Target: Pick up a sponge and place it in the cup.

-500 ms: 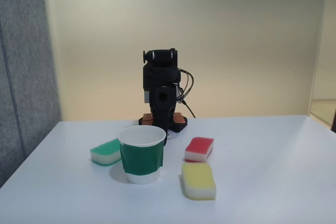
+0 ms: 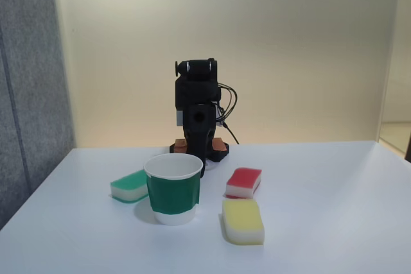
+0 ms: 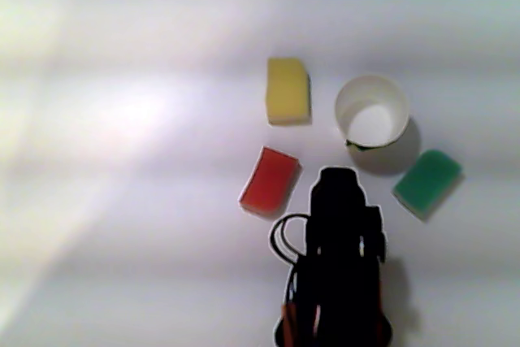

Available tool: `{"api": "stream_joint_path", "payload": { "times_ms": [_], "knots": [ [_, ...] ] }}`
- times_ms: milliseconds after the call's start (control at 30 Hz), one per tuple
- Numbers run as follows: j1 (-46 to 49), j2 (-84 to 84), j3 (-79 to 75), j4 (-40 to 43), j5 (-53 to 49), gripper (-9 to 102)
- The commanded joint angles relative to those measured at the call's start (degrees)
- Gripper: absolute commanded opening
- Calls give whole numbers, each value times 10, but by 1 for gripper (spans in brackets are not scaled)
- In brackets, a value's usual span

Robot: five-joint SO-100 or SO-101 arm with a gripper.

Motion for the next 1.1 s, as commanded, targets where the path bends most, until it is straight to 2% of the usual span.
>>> {"api": "stream_joint_path", "payload": {
  "times_ms": [0,367,533,733,1067],
  "knots": [
    [9,0,-2,52,-2,0],
    [27,-40,-94,73,3,0],
    [29,-96,-149,48,14,0],
    [11,-221,-259,86,11,0],
    [-66,-429,-370,9,-63,0]
  ]
}}
